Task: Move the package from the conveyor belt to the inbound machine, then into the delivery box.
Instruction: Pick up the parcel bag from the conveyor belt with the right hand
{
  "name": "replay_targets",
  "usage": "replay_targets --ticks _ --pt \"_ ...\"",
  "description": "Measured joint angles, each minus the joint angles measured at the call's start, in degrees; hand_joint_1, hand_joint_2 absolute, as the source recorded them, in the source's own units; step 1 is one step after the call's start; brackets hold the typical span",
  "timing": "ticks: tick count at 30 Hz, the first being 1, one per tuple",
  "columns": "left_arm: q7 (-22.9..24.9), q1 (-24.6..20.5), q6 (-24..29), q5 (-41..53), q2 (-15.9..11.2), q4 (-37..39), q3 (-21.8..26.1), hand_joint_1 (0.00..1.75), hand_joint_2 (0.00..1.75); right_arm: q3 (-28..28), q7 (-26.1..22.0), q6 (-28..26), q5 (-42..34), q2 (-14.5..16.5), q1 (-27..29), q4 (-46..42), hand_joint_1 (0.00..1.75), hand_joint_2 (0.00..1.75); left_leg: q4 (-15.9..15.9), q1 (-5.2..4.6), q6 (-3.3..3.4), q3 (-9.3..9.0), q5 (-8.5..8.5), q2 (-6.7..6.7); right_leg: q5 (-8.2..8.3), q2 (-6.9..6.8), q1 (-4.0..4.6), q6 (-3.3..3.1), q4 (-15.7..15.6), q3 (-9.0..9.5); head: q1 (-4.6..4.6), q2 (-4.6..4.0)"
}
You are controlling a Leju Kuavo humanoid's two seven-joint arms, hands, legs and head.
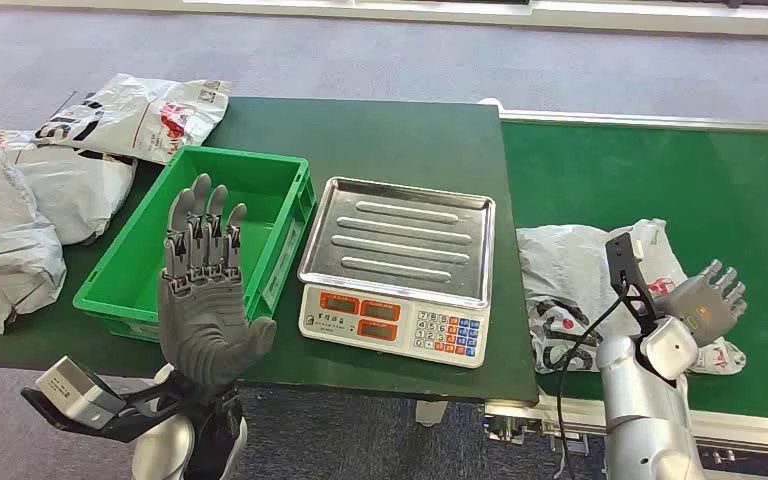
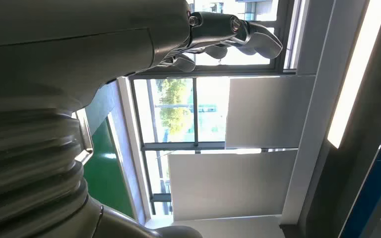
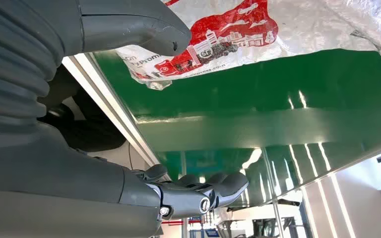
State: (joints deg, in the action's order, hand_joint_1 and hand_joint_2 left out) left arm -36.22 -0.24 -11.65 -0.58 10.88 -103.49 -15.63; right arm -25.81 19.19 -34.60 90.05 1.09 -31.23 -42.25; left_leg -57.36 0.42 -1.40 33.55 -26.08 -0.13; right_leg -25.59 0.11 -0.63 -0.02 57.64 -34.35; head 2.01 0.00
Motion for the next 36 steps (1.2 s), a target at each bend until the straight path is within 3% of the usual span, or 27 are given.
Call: replay_targets --ticks 24,28,31,36 --pt "-0.1 0.0 0.1 0.0 0.0 0.0 0.0 0.0 1.75 0.0 0.0 0.7 0.0 0.1 0.0 0.0 0.0 1.75 0.0 0.0 0.0 0.01 0.0 0.0 0.0 0.0 0.0 0.0 0.0 0.01 0.0 0.0" --pt "-1.2 -0.1 1.1 -0.1 0.1 0.0 2.1 0.0 1.75 0.8 1.4 7.0 0.0 2.9 0.8 2.3 0.0 1.75 0.0 0.11 -0.05 -0.09 -0.04 0.2 0.0 0.16 0.11 -0.01 0.0 0.04 -0.01 0.0" --pt "-1.4 -0.3 0.8 -0.2 0.6 0.0 4.0 0.0 1.75 2.1 2.6 6.4 -0.4 5.1 2.1 6.0 0.0 1.75 0.0 0.12 -0.07 -0.07 0.0 0.13 -0.01 0.07 0.11 -0.02 0.0 -0.01 0.04 0.0" --pt "-1.4 -0.2 0.1 0.1 0.8 0.1 5.5 0.0 1.75 3.0 2.4 6.6 -1.1 5.8 1.8 9.1 0.0 1.75 0.0 0.13 -0.1 0.03 0.11 -0.1 -0.01 -0.11 0.13 -0.02 0.0 0.0 0.0 0.0"
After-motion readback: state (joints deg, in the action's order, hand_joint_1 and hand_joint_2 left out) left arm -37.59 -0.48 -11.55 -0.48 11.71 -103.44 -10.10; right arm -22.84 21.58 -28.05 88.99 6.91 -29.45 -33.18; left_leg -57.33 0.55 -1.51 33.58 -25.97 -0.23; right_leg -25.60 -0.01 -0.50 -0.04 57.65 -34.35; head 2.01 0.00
